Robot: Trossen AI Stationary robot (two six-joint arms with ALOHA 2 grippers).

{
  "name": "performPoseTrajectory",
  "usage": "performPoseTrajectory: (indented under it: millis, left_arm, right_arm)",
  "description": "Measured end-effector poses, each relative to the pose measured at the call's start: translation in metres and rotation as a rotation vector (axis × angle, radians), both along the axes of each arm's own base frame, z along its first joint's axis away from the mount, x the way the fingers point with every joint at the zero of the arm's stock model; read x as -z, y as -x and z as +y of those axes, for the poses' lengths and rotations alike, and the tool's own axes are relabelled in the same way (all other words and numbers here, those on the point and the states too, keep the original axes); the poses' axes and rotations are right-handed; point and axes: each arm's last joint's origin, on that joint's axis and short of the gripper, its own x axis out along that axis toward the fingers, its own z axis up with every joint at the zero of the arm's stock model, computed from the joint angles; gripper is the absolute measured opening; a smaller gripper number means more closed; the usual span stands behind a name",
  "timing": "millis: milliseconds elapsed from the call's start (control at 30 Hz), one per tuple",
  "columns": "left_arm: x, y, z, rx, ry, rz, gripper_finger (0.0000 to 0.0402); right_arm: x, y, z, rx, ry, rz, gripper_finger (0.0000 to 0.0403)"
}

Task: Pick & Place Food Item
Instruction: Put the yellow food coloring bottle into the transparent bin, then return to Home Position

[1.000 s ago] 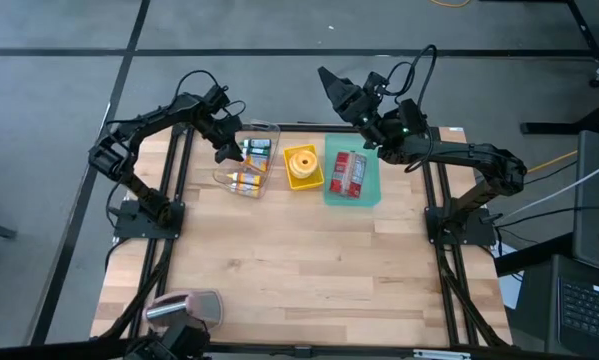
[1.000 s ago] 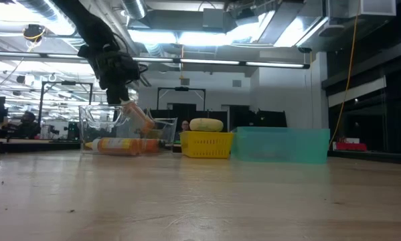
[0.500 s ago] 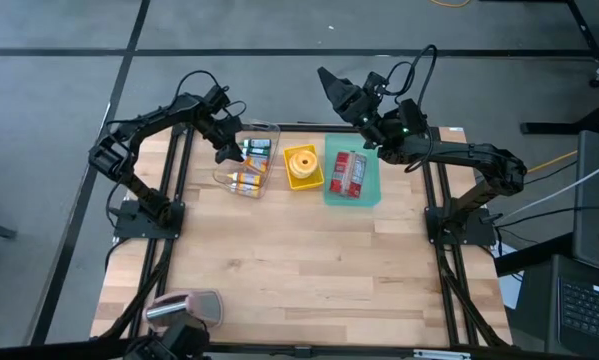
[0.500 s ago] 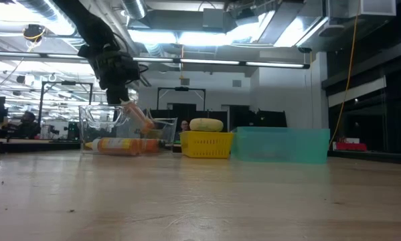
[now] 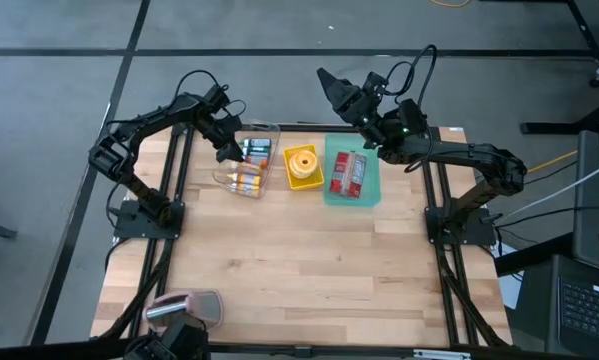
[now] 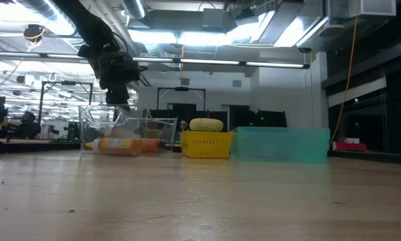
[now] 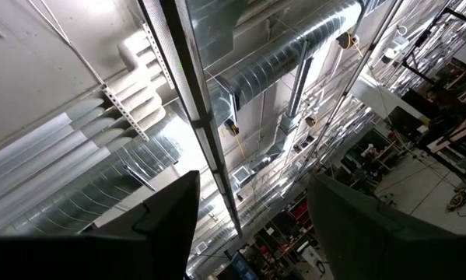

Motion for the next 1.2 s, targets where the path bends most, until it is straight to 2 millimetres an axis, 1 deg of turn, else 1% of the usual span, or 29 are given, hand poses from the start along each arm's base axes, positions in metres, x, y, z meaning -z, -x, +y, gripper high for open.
performPoseTrajectory:
  millis: [267, 400, 533, 633, 700, 767, 833, 900, 933, 1000, 1067, 1133, 1200]
  left_arm:
    - [0.000, 0.000, 0.000, -0.016, 0.010, -0.003, 0.0193]
    - [-0.001, -0.002, 0.000, -0.049, 0.063, -0.017, 0.0193]
    - [-0.008, -0.010, -0.005, -0.026, 0.164, -0.170, 0.0193]
    - [-0.025, -0.021, -0.010, -0.004, 0.134, -0.295, 0.0190]
    - [-0.043, -0.029, -0.012, -0.008, 0.081, -0.386, 0.0186]
    - [-0.071, -0.036, -0.015, -0.010, -0.006, -0.523, 0.0185]
    - [-0.105, -0.040, -0.019, -0.027, -0.092, -0.684, 0.0184]
    - [-0.147, -0.036, -0.028, -0.060, -0.206, -0.890, 0.0184]
    - [-0.169, -0.030, -0.036, -0.080, -0.265, -1.006, 0.0184]
    - [-0.209, -0.012, -0.057, -0.130, -0.371, -1.226, 0.0184]
    - [-0.241, 0.011, -0.083, -0.176, -0.456, -1.371, 0.0184]
    - [-0.267, 0.034, -0.111, -0.218, -0.551, -1.421, 0.0184]
    - [-0.289, 0.058, -0.139, -0.275, -0.675, -1.390, 0.0184]
  right_arm:
    - [0.000, 0.000, 0.000, -0.002, -0.002, -0.001, 0.0236]
    - [0.000, 0.000, 0.000, -0.012, 0.006, 0.000, 0.0236]
    - [0.000, -0.001, 0.002, -0.058, 0.055, 0.014, 0.0236]
    - [0.000, -0.001, 0.004, -0.088, 0.130, 0.037, 0.0236]
    - [-0.001, -0.002, 0.005, -0.105, 0.177, 0.049, 0.0236]
    - [-0.007, -0.001, 0.006, -0.127, 0.233, 0.048, 0.0236]
    - [-0.018, 0.001, 0.008, -0.148, 0.300, 0.030, 0.0236]
    - [-0.031, 0.003, 0.009, -0.191, 0.372, 0.044, 0.0236]
    - [-0.038, 0.003, 0.010, -0.225, 0.406, 0.062, 0.0236]
    - [-0.053, 0.004, 0.012, -0.284, 0.461, 0.144, 0.0235]
    - [-0.068, 0.006, 0.017, -0.307, 0.503, 0.254, 0.0235]
    - [-0.081, 0.010, 0.023, -0.312, 0.542, 0.359, 0.0235]
    - [-0.095, 0.017, 0.032, -0.312, 0.590, 0.413, 0.0235]
